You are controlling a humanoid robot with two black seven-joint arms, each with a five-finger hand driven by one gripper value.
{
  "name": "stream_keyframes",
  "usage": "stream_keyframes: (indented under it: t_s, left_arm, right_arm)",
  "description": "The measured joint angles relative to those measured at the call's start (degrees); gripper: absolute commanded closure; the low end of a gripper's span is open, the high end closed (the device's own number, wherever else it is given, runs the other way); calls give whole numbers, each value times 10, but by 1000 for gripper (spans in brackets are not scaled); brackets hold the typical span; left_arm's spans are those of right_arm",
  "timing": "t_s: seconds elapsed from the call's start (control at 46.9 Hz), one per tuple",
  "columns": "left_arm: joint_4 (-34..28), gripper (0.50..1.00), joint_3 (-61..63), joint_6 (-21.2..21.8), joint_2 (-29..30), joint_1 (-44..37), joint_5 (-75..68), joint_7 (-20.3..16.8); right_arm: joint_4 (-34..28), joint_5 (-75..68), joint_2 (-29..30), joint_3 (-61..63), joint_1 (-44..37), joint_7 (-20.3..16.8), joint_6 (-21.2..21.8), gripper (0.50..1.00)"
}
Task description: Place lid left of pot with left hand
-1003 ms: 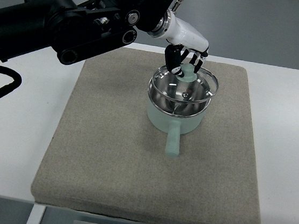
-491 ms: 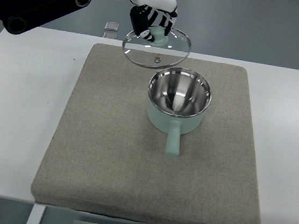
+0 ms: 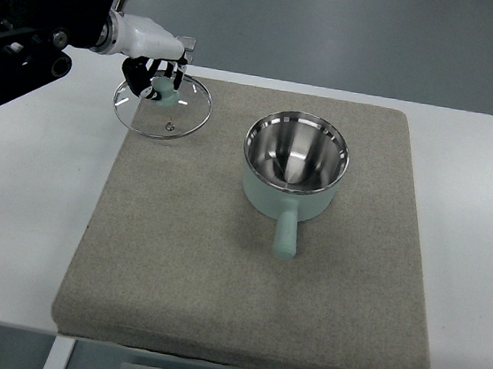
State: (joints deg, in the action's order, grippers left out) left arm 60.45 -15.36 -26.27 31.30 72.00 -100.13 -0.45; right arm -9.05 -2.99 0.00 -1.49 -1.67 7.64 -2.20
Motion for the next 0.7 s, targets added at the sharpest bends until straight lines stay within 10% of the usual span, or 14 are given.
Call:
stream_keyframes:
  t_s: [0.384, 0.555, 0.704]
  left_arm:
    - [-48, 1000, 8, 88, -35, -60, 3, 1]
    - [-48, 510, 5, 115, -35, -68, 24, 0]
    - [-51, 506, 5, 177, -34, -74, 127, 0]
  right_arm:
    - [0, 0, 0, 0, 0, 0, 0, 576]
    - [0, 0, 0, 0, 0, 0, 0, 576]
    - [0, 0, 0, 0, 0, 0, 0, 576]
